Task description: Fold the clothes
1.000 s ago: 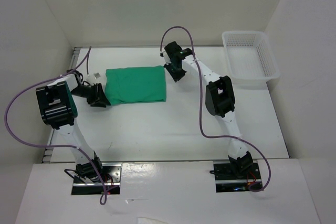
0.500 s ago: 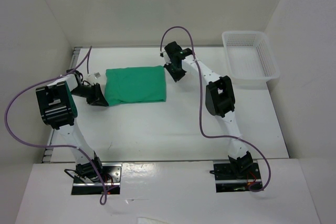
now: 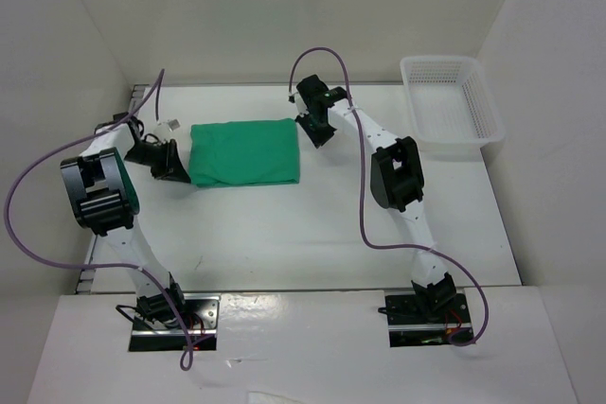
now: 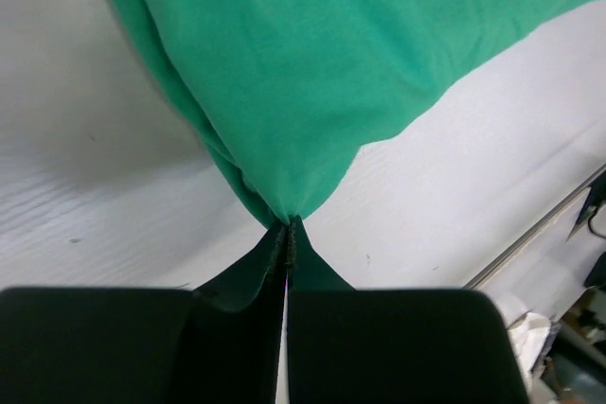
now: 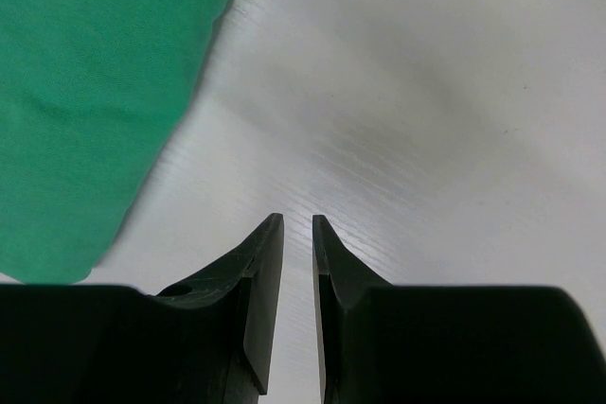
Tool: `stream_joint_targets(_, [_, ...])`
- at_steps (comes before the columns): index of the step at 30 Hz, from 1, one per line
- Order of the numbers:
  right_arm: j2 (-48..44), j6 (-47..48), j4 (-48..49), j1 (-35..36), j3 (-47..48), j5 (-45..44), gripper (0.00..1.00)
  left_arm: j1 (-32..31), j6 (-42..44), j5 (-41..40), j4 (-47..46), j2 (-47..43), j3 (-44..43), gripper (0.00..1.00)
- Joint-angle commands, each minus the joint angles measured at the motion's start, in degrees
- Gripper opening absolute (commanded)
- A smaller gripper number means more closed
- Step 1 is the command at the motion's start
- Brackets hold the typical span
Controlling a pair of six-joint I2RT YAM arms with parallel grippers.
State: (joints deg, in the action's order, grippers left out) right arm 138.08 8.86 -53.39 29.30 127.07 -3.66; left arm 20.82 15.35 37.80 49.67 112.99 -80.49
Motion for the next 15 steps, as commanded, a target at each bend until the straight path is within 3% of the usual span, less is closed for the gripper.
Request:
stream_joint_targets(1, [-3.5,0.4,0.4,-0.3,1.5,0.0,0.27,1.0,5.7,0.1,5.9,0.5,-4.6,0.02])
stream_joint_targets(11, [-3.0,0.4,0.4,-0.3,1.5,0.5,0.27,1.0,12.1,-3.7,12.2,4.3,-9.2,0.03])
stream_joint_targets(15, [-3.0,0.4,0.4,-0.3,1.5,0.5,0.27,1.0,13.8,-3.2,14.7,6.1,-8.6,0.10])
